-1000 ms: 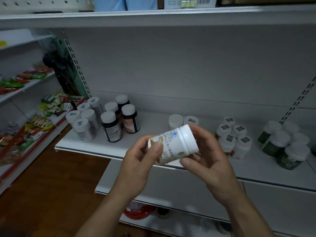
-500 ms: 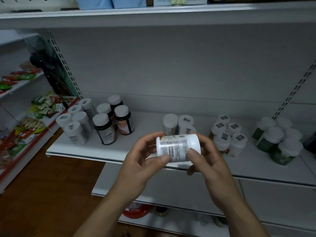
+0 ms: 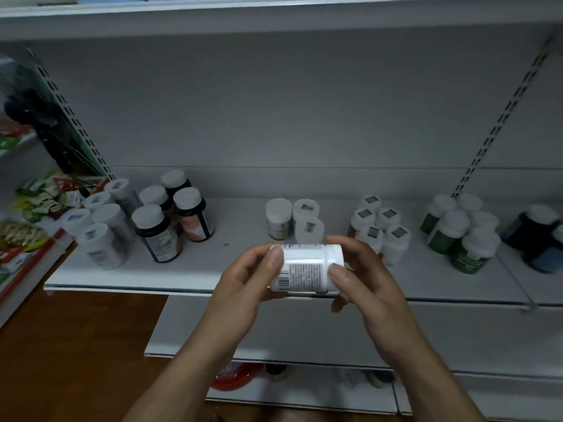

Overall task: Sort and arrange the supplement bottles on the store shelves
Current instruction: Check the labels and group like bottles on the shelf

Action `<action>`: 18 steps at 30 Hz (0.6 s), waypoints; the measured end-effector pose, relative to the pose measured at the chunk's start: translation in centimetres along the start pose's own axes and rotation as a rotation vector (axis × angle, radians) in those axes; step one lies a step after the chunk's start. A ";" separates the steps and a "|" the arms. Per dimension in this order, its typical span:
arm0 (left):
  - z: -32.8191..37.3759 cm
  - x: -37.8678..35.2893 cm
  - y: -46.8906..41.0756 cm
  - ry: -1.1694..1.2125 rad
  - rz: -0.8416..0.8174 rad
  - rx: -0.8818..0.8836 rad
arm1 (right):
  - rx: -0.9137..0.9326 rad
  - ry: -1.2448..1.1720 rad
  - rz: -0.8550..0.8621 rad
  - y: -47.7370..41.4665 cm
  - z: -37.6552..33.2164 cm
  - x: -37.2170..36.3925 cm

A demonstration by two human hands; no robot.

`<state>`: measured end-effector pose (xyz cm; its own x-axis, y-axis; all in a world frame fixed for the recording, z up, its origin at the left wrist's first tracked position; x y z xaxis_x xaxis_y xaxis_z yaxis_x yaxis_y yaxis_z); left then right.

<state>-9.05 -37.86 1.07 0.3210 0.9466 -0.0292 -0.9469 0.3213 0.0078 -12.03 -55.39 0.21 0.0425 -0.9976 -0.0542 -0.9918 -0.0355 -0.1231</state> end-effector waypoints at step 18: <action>-0.1 -1.5 -0.5 0.067 -0.034 -0.085 | -0.047 -0.072 0.070 -0.1 0.4 1.5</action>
<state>-9.09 -39.43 1.03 0.3540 0.9305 -0.0944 -0.9343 0.3474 -0.0794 -11.82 -56.84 -0.26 -0.0200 -0.9911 -0.1319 -0.9971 0.0295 -0.0704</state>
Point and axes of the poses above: each hand's wrist, its own y-axis away from the middle knuckle, its own x-axis out of the back of the hand, z = x × y, the point moved 3 cm from there along -y, towards the middle knuckle, and after that the axes turned 5 degrees about -z, right-handed, at the moved point
